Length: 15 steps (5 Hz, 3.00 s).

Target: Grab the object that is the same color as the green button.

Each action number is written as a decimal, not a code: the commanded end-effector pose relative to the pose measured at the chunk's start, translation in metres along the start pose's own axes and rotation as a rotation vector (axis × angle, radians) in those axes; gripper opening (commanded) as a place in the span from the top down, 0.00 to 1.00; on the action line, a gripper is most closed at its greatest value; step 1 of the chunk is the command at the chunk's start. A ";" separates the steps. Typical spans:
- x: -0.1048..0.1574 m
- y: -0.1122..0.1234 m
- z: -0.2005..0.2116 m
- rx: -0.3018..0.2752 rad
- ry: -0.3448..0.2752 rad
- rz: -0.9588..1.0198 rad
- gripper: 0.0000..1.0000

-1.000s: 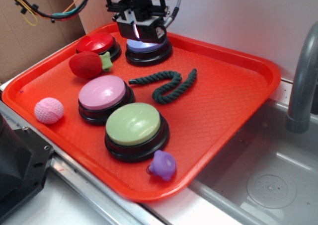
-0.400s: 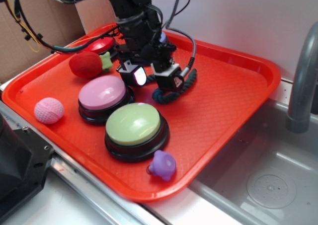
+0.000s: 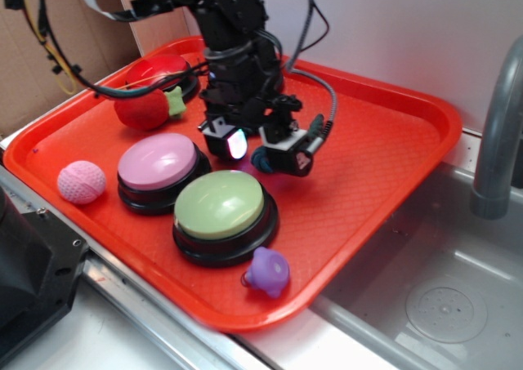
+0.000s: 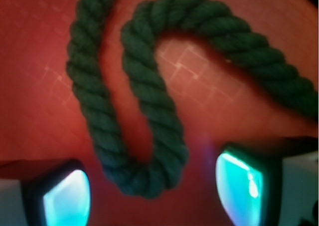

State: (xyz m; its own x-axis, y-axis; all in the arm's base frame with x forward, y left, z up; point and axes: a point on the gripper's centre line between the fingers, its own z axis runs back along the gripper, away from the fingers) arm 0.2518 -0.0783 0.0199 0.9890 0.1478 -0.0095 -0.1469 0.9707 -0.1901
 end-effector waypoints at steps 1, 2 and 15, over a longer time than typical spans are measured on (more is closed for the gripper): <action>0.009 -0.019 -0.003 0.074 -0.030 -0.077 1.00; 0.009 -0.014 0.005 0.069 -0.055 -0.061 1.00; 0.020 0.022 0.010 0.044 -0.070 0.797 0.00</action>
State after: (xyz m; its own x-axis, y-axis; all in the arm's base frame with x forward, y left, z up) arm 0.2711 -0.0380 0.0217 0.5724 0.8159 -0.0821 -0.8196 0.5661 -0.0884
